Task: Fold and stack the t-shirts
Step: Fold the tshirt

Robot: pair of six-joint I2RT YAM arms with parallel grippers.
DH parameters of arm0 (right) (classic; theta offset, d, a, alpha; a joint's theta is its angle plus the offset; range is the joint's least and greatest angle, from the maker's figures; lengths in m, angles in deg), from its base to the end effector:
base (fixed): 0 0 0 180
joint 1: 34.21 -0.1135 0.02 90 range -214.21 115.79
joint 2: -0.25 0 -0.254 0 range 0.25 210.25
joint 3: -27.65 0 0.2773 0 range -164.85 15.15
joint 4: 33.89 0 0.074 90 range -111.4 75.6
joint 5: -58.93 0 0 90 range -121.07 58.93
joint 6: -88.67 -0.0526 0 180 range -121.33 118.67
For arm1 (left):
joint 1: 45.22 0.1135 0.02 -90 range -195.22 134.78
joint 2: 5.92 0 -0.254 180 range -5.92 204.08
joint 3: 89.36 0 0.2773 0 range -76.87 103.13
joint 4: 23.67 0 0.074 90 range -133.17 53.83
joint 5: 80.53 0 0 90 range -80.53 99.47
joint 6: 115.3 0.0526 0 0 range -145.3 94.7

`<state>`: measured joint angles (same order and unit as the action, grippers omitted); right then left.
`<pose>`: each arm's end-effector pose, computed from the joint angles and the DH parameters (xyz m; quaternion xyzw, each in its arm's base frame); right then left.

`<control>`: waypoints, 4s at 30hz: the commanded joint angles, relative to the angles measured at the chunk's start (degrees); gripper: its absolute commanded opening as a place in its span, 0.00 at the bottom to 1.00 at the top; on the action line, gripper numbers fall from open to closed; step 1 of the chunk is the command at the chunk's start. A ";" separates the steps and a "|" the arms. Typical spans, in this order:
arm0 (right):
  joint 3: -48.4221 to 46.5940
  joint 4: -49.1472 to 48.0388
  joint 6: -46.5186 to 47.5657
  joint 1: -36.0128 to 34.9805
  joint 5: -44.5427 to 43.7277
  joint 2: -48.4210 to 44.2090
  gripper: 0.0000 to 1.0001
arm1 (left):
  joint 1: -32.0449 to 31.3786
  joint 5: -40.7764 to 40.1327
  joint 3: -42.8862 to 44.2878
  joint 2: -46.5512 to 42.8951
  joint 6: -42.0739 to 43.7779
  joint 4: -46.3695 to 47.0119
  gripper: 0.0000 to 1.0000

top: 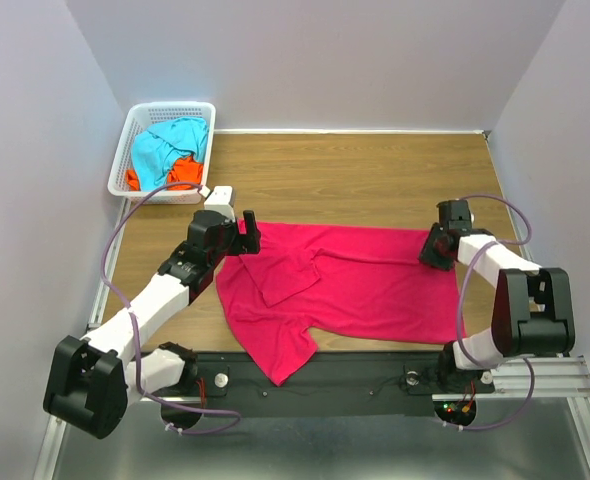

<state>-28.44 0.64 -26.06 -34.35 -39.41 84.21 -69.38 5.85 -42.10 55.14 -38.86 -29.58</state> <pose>0.2968 -0.0069 0.1248 0.2232 0.9427 -0.0177 0.2475 0.2618 -0.1138 0.2270 0.0574 0.8155 -0.1615 0.5528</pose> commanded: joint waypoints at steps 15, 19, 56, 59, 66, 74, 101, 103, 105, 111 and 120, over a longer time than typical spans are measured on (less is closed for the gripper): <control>-13.44 -1.38 0.66 1.81 3.86 2.77 0.36 | 3.94 1.59 14.36 23.29 -5.06 4.39 0.79; -15.82 -2.79 -0.58 2.60 3.07 7.08 0.36 | 4.74 3.26 16.73 28.41 -6.30 6.24 0.76; -46.14 -6.31 3.11 12.18 5.96 39.09 0.37 | 10.19 8.36 58.93 61.82 -8.24 -1.93 0.61; -46.49 -5.26 3.81 12.18 7.10 33.65 0.40 | 9.66 8.28 57.88 55.33 -7.27 -1.40 0.64; -38.16 0.10 1.36 12.18 8.07 16.34 0.44 | 7.38 6.96 41.29 30.14 -9.46 -4.48 0.67; -17.86 6.69 0.48 12.18 7.02 -5.62 0.54 | 5.36 1.77 14.21 8.74 -12.01 -13.27 0.69; 2.81 8.54 -1.81 12.18 1.48 -18.66 0.54 | -3.26 -5.52 2.50 16.11 -15.62 -9.93 0.49; 2.72 8.72 -1.90 12.18 0.96 -18.66 0.54 | -3.17 -5.87 2.33 16.81 -15.62 -9.84 0.49; 2.72 8.63 -2.34 12.18 0.69 -18.14 0.54 | -3.35 -5.87 2.15 17.60 -15.44 -9.58 0.49; 2.81 8.81 -3.48 12.18 -0.54 -15.85 0.54 | -4.40 -5.35 2.50 19.36 -15.35 -9.23 0.49; 3.16 8.72 -6.38 12.27 -2.56 -10.14 0.54 | -4.67 -5.26 1.98 20.41 -14.91 -9.58 0.45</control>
<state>-26.04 9.98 -30.32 -22.52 -39.74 72.52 -73.71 0.98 -40.84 74.27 -54.25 -38.52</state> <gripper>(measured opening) 0.536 0.474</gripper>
